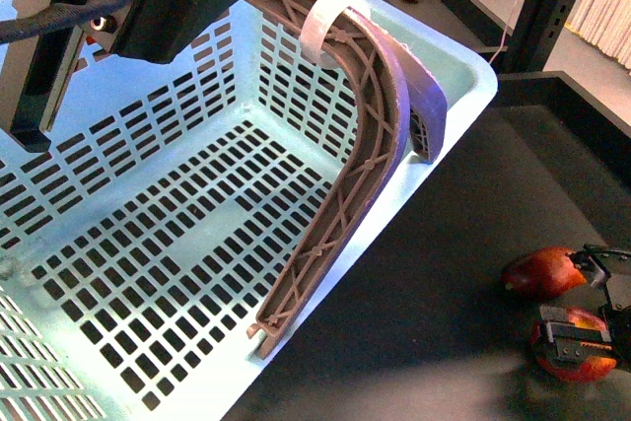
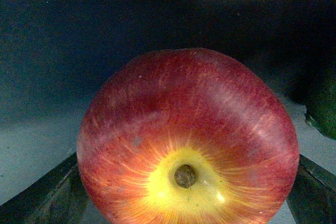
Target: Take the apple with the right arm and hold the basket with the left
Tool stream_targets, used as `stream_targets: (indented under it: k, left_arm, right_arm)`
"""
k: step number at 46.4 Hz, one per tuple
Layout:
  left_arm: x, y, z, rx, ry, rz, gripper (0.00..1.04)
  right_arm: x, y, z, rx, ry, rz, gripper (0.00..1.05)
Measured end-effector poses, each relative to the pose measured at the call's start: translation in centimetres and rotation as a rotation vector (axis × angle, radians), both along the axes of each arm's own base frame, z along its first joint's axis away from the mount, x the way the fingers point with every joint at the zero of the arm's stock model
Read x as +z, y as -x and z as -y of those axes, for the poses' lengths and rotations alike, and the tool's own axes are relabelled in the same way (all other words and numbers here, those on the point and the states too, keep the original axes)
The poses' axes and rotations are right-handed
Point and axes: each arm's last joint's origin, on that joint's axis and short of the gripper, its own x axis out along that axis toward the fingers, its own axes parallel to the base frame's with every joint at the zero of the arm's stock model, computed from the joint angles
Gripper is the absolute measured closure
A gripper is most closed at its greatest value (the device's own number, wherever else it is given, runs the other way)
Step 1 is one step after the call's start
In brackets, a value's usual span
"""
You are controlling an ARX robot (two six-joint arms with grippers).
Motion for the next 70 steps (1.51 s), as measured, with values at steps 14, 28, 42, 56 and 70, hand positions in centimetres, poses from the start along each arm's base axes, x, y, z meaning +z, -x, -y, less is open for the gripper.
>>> stream_targets:
  k: [14, 28, 42, 56, 70]
  left_arm:
    - [0.0, 0.0, 0.0, 0.000, 0.000, 0.000, 0.98]
    - [0.0, 0.0, 0.0, 0.000, 0.000, 0.000, 0.98]
    - [0.0, 0.0, 0.0, 0.000, 0.000, 0.000, 0.98]
    - [0.0, 0.0, 0.0, 0.000, -0.001, 0.000, 0.98]
    - [0.0, 0.0, 0.0, 0.000, -0.001, 0.000, 0.98]
  right_arm:
    - [4.3, 1.3, 0.5, 0.020, 0.013, 0.082, 0.26]
    - [16.8, 0.6, -0.6, 0.120, 0.012, 0.401, 0.26]
    - [27.1, -2.2, -5.4, 0.299, 0.068, 0.729, 0.26]
    - [29.7, -7.5, -14.7, 0.502, 0.006, 0.865, 0.26]
    - [29.7, -8.0, -20.5, 0.615, -0.097, 0.872, 0.26]
